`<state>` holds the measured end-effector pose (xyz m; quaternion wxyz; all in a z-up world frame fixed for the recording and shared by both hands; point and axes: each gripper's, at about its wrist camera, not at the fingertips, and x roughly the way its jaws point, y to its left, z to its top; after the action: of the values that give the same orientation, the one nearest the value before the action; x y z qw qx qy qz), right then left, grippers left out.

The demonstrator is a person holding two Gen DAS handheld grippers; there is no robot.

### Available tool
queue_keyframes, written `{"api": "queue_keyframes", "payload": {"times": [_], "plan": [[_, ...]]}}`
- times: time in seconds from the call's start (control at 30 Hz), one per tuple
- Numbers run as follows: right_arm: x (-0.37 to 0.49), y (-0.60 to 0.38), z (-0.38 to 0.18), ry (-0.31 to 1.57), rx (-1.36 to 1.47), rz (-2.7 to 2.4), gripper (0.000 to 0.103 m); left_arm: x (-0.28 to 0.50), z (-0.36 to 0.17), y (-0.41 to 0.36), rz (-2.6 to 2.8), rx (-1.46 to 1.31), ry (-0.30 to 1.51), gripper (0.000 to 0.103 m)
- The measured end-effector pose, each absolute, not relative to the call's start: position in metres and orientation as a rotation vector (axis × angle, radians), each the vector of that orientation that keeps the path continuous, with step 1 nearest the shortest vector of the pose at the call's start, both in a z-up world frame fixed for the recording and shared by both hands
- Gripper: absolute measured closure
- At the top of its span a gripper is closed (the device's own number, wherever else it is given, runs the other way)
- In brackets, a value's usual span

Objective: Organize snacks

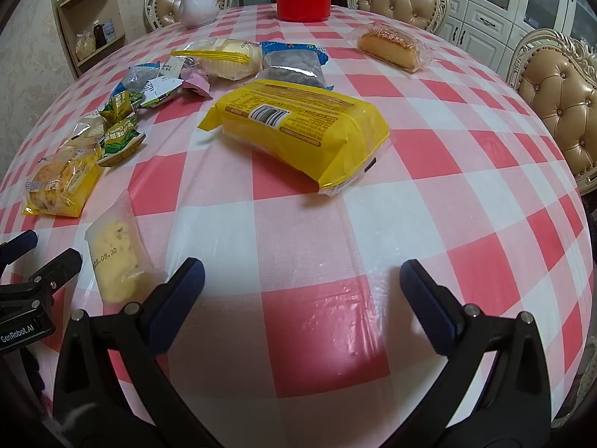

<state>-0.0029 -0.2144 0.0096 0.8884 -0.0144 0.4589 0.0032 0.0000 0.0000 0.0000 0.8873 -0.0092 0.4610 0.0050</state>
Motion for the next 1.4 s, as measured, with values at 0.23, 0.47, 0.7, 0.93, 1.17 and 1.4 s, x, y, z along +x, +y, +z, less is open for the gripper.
{"api": "queue_keyframes", "payload": {"times": [0.23,0.47,0.7,0.93,1.17,1.4], "plan": [[-0.003,-0.214,0.01,0.954,-0.03,0.007,0.0,0.0,0.0,0.0,0.01,-0.019,0.959,0.0],[-0.003,-0.215,0.01,0.954,-0.03,0.007,0.0,0.0,0.0,0.0,0.01,-0.02,0.959,0.0],[-0.003,-0.214,0.01,0.954,-0.03,0.007,0.0,0.0,0.0,0.0,0.01,-0.02,0.959,0.0],[-0.002,-0.214,0.009,0.953,-0.028,0.008,0.0,0.0,0.0,0.0,0.009,-0.019,0.959,0.0],[0.002,-0.22,0.01,0.983,-0.042,0.103,0.0,-0.005,0.001,0.003,-0.062,0.011,0.983,0.0],[-0.021,-0.226,0.03,0.848,0.095,0.297,0.0,-0.03,0.004,0.048,-0.016,-0.113,0.947,0.0]]}}
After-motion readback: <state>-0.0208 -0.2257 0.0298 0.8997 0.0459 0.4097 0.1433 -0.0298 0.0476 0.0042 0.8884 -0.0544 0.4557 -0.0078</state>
